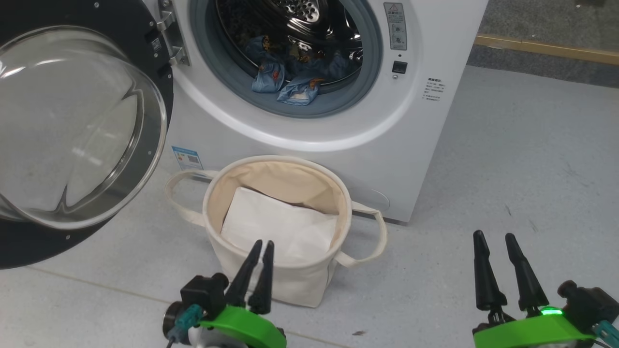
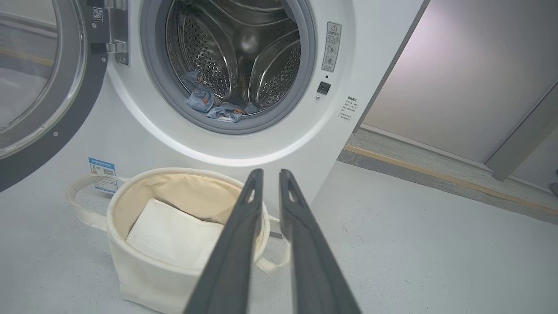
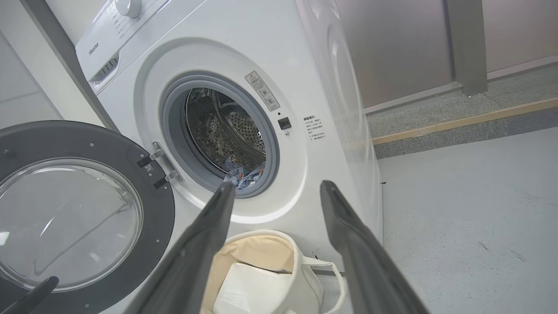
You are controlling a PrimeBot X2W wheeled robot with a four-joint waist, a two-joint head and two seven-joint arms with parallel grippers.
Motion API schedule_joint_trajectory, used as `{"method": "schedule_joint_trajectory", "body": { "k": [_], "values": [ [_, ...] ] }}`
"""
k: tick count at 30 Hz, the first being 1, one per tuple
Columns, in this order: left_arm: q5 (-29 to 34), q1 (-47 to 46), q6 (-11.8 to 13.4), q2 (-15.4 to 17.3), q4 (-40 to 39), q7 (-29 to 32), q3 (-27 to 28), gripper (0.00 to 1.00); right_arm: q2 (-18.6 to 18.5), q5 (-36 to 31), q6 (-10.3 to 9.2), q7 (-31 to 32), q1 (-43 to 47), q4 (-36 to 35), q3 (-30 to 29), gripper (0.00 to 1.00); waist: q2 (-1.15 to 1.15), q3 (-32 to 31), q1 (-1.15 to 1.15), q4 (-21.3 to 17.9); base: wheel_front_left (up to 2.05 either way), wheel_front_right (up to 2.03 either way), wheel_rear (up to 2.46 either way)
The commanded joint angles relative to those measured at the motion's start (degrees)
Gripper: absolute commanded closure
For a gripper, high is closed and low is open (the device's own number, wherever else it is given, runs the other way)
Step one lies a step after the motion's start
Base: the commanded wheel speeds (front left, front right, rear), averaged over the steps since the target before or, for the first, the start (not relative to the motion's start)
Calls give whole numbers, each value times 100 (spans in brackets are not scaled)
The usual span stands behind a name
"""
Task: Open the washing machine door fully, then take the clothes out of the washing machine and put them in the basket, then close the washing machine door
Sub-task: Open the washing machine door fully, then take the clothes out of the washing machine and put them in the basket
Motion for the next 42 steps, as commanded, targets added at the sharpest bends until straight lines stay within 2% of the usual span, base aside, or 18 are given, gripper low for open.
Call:
{"method": "schedule_joint_trajectory", "body": {
  "k": [1, 24, 27, 34, 42],
  "values": [
    [156, -113, 79, 67, -212, -27, 144, 0, -2, -40, 43, -70, -92, -107, 92, 0, 0, 2, 0, -16, 0, 0, 0],
    [358, 52, 366, 67, -272, -27, 344, 0, -2, -209, 43, -70, -205, 488, -139, 0, 0, 56, 0, -33, 0, 0, 0],
    [359, 44, 338, 67, -231, -27, 298, 0, -2, -213, 43, -70, -216, 492, -130, 0, 0, 80, 0, -43, 0, 0, 0],
    [-101, -20, 190, 66, 87, -27, 173, 0, -2, -218, 43, -70, -255, 496, -112, 0, 0, 153, 0, -73, 3, -8, 5],
    [-38, -188, 209, 66, 269, -27, 57, 0, -2, -221, 43, -70, -295, 500, -114, 0, 0, 213, 0, -84, 57, -118, 61]
  ]
}}
